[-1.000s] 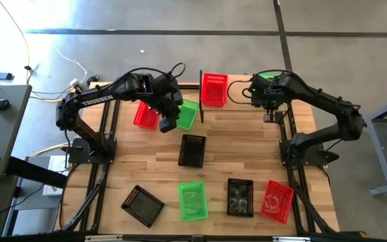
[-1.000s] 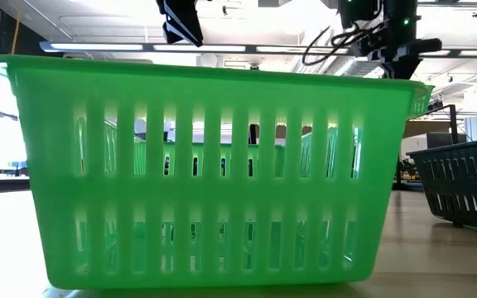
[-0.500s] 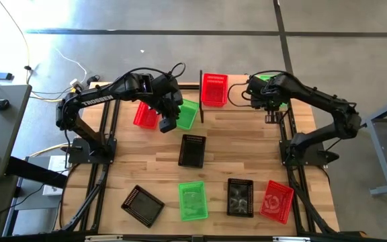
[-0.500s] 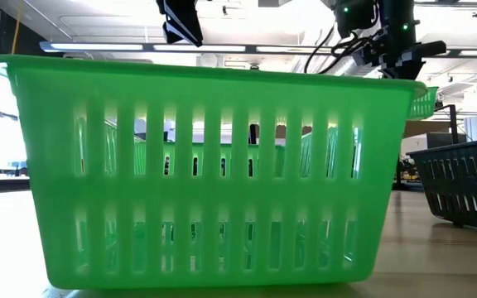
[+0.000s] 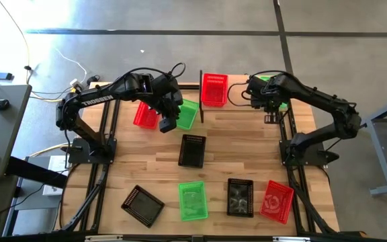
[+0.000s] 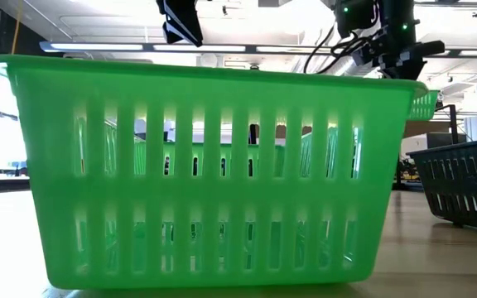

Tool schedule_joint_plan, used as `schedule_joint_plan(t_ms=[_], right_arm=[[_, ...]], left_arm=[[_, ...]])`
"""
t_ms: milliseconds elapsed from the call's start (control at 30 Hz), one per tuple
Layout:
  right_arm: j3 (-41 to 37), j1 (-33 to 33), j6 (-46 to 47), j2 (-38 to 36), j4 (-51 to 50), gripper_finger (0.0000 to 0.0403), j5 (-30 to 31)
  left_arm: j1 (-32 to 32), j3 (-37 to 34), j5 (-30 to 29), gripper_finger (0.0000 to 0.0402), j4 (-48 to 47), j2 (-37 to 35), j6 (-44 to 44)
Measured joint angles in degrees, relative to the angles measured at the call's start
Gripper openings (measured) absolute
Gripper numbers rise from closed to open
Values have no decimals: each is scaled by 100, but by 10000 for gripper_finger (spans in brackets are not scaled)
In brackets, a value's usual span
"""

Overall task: Stack baskets on shelf by color
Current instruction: Put the right green basket on the shelf, then put the top black basket on the shelf

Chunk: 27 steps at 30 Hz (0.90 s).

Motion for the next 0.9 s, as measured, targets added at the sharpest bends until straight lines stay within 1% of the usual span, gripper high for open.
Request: schedule_joint_plan(t_ms=[133,300,567,900], right_arm=[[0,0,2,0,-1,82,95],[0,0,210,-23,-155,97,95],[0,3,542,-200,-225,99,98],[4,4,1249,-644,-351,99,61]], left_arm=[[0,-1,0,60,0,0,0],[0,0,0,60,0,0,0],[1,0,0,60,0,0,0],[0,-1,2,60,-33,0,0]])
